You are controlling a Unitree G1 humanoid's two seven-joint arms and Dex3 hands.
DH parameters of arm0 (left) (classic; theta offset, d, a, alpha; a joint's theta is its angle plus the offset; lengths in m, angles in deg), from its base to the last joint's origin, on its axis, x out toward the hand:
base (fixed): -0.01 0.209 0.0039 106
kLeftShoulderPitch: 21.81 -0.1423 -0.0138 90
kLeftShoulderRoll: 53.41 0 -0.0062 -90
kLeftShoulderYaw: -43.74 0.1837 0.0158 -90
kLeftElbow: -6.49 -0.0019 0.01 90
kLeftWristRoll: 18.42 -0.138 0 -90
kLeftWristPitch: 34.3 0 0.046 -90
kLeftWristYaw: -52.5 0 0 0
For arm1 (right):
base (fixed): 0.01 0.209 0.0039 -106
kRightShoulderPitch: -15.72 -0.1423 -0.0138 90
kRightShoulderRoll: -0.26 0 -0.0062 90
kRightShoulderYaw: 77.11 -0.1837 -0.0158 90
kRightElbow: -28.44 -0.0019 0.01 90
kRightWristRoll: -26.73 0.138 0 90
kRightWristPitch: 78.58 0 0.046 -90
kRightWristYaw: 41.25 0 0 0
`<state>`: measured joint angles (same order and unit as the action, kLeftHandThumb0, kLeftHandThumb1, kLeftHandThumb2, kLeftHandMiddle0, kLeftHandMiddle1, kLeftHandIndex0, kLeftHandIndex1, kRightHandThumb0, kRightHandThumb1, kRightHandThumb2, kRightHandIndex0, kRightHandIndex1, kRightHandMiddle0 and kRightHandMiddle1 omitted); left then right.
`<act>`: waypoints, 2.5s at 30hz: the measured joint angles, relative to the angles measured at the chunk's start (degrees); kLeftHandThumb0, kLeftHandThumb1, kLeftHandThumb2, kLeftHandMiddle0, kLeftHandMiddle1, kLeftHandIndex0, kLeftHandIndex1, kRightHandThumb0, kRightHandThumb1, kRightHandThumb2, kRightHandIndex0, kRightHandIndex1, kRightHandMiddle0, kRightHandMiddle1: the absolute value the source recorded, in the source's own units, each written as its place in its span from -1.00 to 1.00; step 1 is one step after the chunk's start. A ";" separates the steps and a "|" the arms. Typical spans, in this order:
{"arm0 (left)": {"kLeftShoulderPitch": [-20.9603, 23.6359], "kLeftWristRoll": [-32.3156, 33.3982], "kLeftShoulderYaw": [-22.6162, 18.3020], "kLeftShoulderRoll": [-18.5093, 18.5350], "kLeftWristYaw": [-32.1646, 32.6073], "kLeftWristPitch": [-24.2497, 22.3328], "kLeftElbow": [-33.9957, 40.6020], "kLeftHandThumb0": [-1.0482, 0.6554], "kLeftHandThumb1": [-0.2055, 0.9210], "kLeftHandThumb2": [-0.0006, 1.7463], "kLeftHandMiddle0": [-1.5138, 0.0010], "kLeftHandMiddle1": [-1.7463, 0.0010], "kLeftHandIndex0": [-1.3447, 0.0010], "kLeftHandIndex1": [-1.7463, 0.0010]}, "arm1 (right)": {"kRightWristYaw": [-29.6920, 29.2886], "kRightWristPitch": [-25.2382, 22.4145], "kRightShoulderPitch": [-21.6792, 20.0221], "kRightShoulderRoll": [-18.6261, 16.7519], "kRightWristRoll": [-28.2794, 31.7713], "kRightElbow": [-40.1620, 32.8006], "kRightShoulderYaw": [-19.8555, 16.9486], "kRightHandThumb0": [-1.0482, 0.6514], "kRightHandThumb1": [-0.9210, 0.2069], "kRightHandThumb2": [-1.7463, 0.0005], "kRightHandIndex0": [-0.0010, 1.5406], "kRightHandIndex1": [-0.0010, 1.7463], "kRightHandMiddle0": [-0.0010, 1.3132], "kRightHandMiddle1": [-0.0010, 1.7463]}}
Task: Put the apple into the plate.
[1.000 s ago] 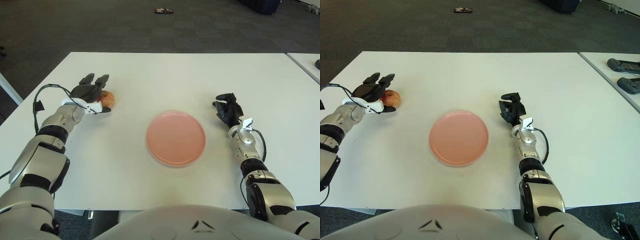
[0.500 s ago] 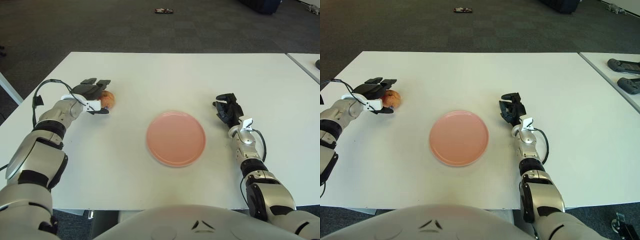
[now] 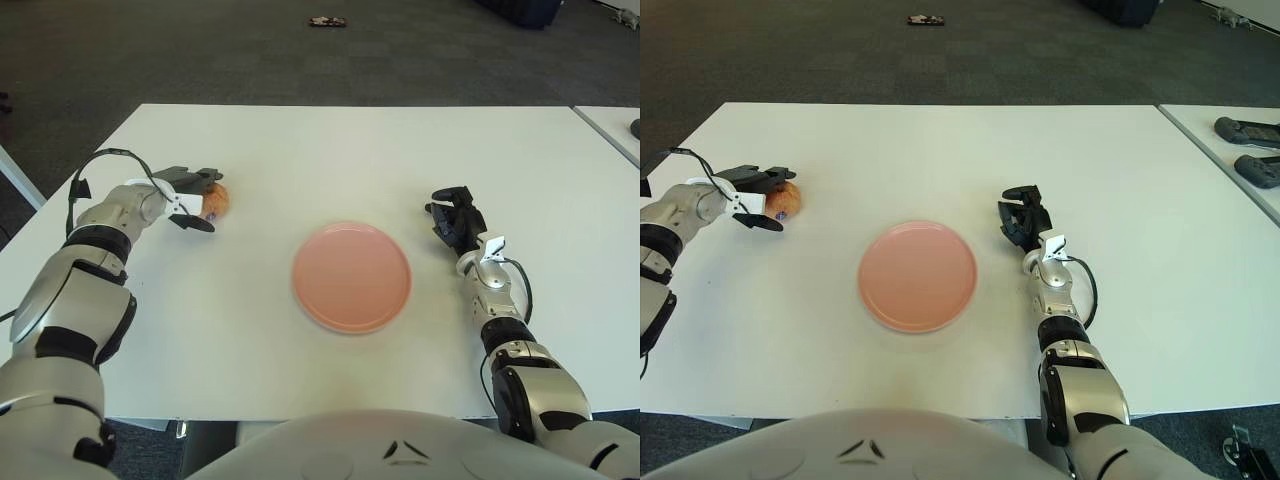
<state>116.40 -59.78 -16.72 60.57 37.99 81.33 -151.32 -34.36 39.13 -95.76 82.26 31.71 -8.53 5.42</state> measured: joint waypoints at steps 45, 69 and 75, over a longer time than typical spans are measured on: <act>-1.61 -3.93 0.42 4.30 -6.75 -4.35 17.19 -0.87 0.52 -0.76 1.00 1.00 1.00 1.00 | -0.01 0.02 0.04 -0.01 0.00 -0.07 0.00 -0.18 -1.00 0.46 -0.55 0.41 -0.62 0.94; -0.67 -6.98 3.04 1.26 -2.81 -6.69 8.79 -0.86 0.52 -0.71 1.00 1.00 0.98 0.98 | -0.01 0.09 0.12 -0.03 0.00 -0.12 0.01 -0.18 -1.00 0.46 -0.55 0.41 -0.62 0.94; 0.10 -7.64 3.88 1.17 -1.49 -6.51 8.52 -0.88 0.48 -0.63 1.00 1.00 1.00 0.90 | -0.01 0.13 0.15 -0.03 0.00 -0.15 0.01 -0.18 -1.00 0.46 -0.55 0.41 -0.62 0.94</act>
<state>116.51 -67.42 -12.84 61.74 36.50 74.82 -142.80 -34.37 39.26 -95.61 82.23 31.71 -8.68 5.42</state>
